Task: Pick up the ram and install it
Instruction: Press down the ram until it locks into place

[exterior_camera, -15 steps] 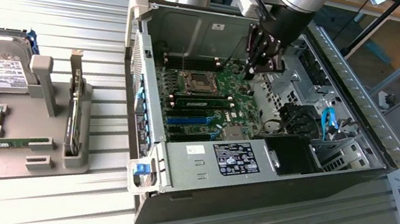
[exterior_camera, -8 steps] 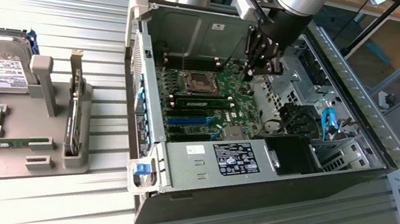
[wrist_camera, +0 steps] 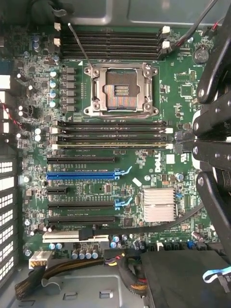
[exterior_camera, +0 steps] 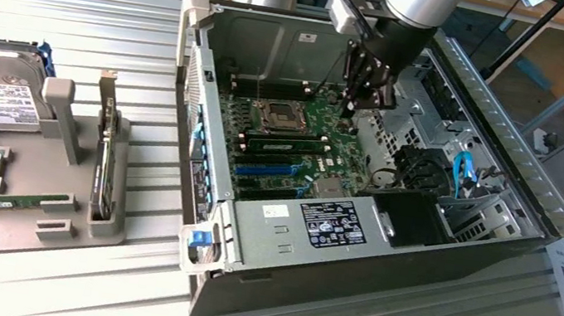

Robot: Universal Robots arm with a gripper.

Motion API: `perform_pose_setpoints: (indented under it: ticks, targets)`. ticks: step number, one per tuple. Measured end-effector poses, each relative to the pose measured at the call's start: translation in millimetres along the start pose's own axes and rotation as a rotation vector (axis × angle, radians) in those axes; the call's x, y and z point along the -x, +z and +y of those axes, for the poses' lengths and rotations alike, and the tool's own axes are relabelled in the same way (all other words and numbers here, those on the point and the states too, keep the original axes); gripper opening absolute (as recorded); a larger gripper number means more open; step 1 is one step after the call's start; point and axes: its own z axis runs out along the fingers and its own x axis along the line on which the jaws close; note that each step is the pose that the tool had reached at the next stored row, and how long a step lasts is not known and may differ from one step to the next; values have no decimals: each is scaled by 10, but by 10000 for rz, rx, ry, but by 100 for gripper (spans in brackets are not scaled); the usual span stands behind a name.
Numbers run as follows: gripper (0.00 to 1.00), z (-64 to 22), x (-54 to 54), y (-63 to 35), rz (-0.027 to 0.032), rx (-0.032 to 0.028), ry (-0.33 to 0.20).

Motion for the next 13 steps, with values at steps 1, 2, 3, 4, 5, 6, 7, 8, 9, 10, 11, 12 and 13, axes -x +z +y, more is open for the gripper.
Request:
perform_pose_setpoints:
  ticks: [1,2,3,4,5,6,7,8,9,10,11,12,13]
  targets:
    - [11,0,0,10,1,-2,0]
    - [11,0,0,19,1,-3,0]
    - [11,0,0,29,1,-5,0]
    - [11,0,0,38,0,-6,0]
    - [11,1,0,48,1,-8,1]
    - [11,0,0,56,1,-9,0]
    - [11,1,0,66,1,-11,0]
    - [11,0,0,74,1,-12,0]
    - [11,0,0,82,1,-13,0]
    - [11,1,0,88,1,-14,0]
    - [11,1,0,97,1,-15,1]
    - [11,1,-1,106,1,-16,1]
    - [11,1,-1,118,0,-16,2]
